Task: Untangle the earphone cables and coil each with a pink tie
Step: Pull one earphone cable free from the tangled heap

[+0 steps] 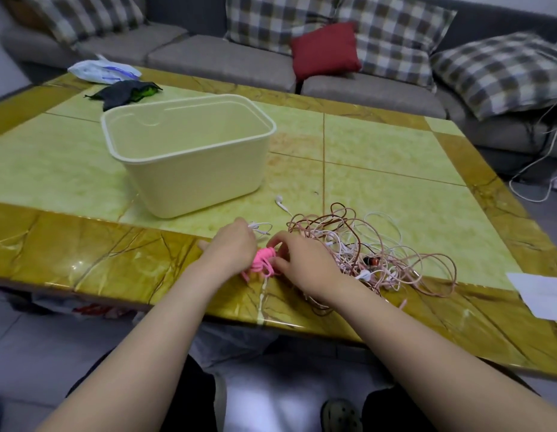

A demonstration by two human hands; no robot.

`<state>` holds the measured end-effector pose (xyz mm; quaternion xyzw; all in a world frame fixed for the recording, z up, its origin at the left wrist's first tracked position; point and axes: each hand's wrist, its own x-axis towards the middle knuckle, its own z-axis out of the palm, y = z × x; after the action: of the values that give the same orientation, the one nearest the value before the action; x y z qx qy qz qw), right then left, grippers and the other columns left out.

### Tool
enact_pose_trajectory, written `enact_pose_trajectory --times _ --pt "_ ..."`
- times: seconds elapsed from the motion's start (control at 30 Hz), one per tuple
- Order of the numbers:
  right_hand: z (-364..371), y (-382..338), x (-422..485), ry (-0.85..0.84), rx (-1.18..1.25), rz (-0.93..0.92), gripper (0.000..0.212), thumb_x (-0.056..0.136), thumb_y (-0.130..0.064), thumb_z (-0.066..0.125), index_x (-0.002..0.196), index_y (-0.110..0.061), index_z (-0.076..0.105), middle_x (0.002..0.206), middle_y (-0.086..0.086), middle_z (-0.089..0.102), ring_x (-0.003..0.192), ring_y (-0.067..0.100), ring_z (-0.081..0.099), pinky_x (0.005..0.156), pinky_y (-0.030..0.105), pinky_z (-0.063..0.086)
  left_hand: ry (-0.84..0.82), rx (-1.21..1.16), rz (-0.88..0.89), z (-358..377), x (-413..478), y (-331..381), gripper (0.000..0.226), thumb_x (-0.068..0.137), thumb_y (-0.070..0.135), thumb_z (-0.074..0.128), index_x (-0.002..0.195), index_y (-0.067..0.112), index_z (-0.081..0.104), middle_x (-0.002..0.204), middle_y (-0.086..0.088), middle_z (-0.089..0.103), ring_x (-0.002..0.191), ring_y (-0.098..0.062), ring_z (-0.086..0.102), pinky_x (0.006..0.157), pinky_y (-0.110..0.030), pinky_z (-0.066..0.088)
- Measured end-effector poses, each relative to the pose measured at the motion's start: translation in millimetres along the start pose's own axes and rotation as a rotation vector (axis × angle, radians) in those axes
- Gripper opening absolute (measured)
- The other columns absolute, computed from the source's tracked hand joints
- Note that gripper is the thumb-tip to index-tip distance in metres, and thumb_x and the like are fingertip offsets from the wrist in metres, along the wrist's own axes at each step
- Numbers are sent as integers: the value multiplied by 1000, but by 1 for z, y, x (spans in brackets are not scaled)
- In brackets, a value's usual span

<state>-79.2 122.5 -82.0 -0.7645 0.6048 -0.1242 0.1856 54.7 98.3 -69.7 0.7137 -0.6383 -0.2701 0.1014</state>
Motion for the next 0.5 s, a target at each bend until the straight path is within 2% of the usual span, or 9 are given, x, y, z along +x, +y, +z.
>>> enact_pose_trajectory --times 0.1,0.23,0.4,0.5 --pt "-2 9 -3 13 50 5 20 86 -28 62 105 -23 57 96 -7 67 92 20 61 74 30 41 -44 45 -7 6 -5 7 13 99 20 33 103 15 45 125 -13 54 117 -32 47 99 -42 28" --pt "-11 26 -8 36 8 24 18 86 -32 63 101 -24 57 96 -9 67 89 15 61 70 28 40 -51 32 13 11 -10 15 22 100 22 32 114 12 47 127 -11 53 120 -30 45 101 -44 23" --pt "-31 57 -13 102 -31 170 18 86 -29 64 100 -22 56 96 -3 69 90 18 63 76 33 48 3 -47 36 15 -13 26 20 101 20 32 113 12 46 128 -11 53 121 -30 45 99 -40 26" --pt "-41 72 -18 128 -36 259 18 85 -31 65 97 -22 55 92 -4 69 88 18 64 75 34 50 45 -105 68 17 -14 29 18 101 22 32 108 12 46 126 -12 54 120 -31 46 96 -39 29"
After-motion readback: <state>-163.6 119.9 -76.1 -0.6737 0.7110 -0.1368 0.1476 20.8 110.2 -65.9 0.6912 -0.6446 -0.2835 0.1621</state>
